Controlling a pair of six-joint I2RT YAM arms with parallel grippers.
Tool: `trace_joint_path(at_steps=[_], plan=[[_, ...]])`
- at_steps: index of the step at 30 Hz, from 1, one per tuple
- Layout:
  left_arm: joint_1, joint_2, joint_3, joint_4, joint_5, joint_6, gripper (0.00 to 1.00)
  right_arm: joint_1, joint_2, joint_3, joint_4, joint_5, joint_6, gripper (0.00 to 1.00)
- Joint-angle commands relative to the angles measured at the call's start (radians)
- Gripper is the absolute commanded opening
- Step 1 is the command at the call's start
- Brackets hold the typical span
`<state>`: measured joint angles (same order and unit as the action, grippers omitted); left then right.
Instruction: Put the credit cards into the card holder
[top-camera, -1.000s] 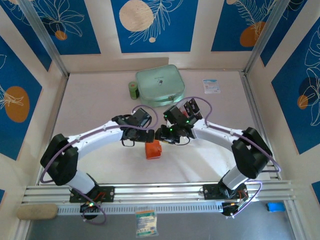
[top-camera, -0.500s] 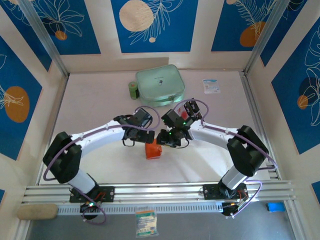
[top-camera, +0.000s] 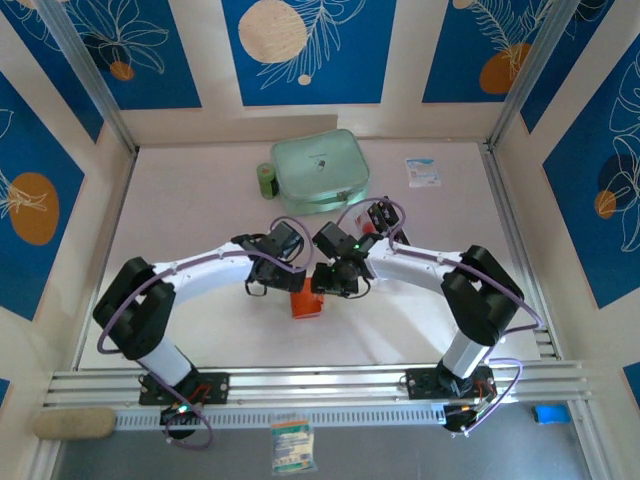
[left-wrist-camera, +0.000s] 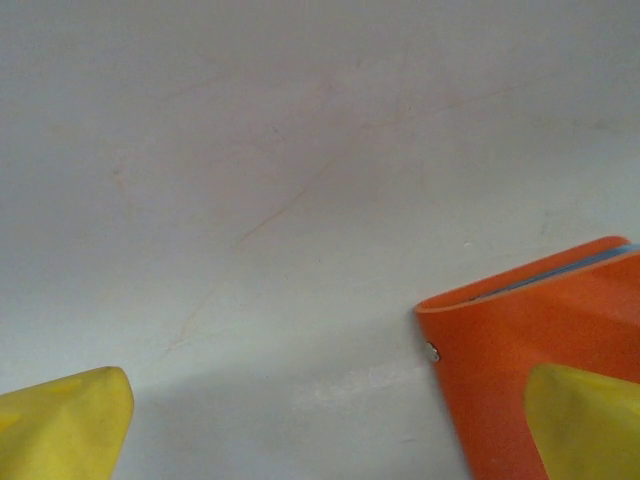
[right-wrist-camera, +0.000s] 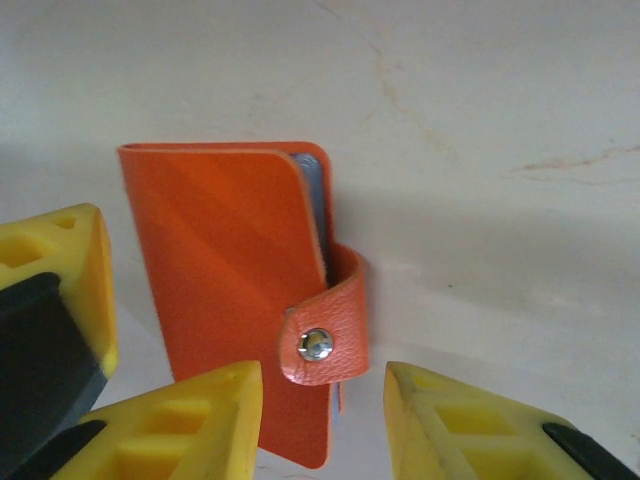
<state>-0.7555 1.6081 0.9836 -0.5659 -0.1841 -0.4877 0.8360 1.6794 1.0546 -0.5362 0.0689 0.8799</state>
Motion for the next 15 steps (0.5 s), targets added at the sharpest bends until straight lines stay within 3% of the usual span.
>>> trace_joint_path(at_steps=[1,15], plan=[[0.000,0.038,-0.021,0.030,0.037,0.028,1.00,0.021,0.013,0.021,-0.015,0.017,0.009,0.37],[0.000,0.081,-0.052,0.047,0.038,0.006,1.00,0.030,0.022,0.034,-0.004,0.003,0.013,0.37]])
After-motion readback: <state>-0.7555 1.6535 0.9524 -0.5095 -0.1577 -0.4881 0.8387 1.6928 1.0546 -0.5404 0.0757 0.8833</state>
